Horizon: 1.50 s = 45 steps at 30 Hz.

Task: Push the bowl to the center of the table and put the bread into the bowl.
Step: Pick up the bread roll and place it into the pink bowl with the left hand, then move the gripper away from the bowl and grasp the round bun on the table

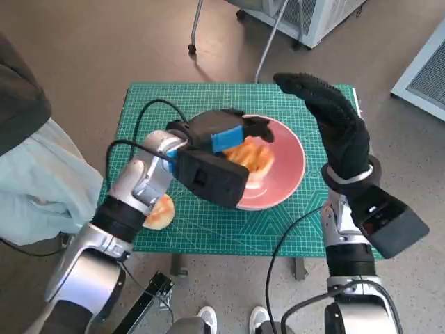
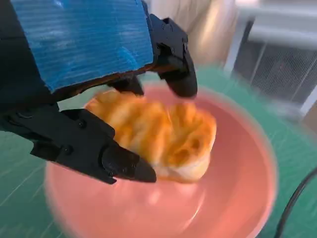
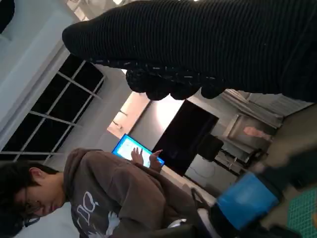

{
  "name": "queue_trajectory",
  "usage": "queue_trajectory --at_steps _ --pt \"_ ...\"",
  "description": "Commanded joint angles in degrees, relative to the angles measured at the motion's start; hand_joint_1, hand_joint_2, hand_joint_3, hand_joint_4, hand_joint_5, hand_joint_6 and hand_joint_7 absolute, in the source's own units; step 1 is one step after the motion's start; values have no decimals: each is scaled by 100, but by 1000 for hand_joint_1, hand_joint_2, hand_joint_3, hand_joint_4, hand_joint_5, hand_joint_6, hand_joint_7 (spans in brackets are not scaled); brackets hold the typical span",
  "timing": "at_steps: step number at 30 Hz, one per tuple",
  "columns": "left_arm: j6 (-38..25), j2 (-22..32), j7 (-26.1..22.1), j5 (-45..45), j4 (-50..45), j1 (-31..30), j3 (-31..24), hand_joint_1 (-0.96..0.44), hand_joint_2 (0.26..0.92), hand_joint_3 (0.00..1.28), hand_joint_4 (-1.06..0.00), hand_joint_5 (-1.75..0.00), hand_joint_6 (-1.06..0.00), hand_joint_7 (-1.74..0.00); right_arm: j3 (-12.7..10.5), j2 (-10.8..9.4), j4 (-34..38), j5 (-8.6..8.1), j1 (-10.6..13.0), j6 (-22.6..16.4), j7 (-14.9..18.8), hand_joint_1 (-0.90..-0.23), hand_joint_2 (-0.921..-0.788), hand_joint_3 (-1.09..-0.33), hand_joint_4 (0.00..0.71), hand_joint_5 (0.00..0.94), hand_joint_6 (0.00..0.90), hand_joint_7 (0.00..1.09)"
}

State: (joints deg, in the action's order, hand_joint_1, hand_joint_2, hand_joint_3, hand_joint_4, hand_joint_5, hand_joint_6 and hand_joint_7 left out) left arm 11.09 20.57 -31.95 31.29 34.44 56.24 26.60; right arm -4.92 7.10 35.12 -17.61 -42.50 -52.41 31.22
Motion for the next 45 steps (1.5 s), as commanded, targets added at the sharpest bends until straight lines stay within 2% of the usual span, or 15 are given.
queue_trajectory --at_steps 1,10,16,23,29,37,45 --pt "115 219 -34 -17 -338 -133 -83 -125 766 108 -4 -5 -3 -443 -27 -15 9 68 135 30 -47 -705 -921 -796 229 45 -1 745" --pt "14 712 -346 -446 -1311 -551 -566 -175 774 82 1 1 1 -390 -31 -69 -8 94 144 1 -101 -702 -921 -794 229 47 -1 745" --pt "-204 1236 -665 -977 -2359 -1058 -1219 -154 785 62 1 1 -13 -348 -31 -85 -33 113 150 -24 -118 -700 -921 -794 229 48 -1 746" --pt "-310 1933 -940 -1709 -3533 -1964 -2153 -84 801 31 1 1 -73 -247 -54 -68 -125 67 186 21 -120 -700 -921 -790 229 49 -1 746" --pt "-196 2434 -1032 -2011 -3944 -2760 -2664 -71 807 20 1 1 -98 -195 -75 -68 -122 30 179 26 -98 -698 -921 -787 229 50 -1 746" --pt "-205 2991 -1279 -2010 -4162 -3546 -2874 -92 819 10 -17 -5 -129 -113 -77 -87 -26 2 115 26 -66 -699 -921 -785 230 51 -1 746" --pt "-171 3166 -1342 -1907 -4079 -3970 -2766 -63 823 6 -38 -8 -149 -79 -83 -88 11 21 77 23 -86 -698 -921 -788 230 51 -1 749"
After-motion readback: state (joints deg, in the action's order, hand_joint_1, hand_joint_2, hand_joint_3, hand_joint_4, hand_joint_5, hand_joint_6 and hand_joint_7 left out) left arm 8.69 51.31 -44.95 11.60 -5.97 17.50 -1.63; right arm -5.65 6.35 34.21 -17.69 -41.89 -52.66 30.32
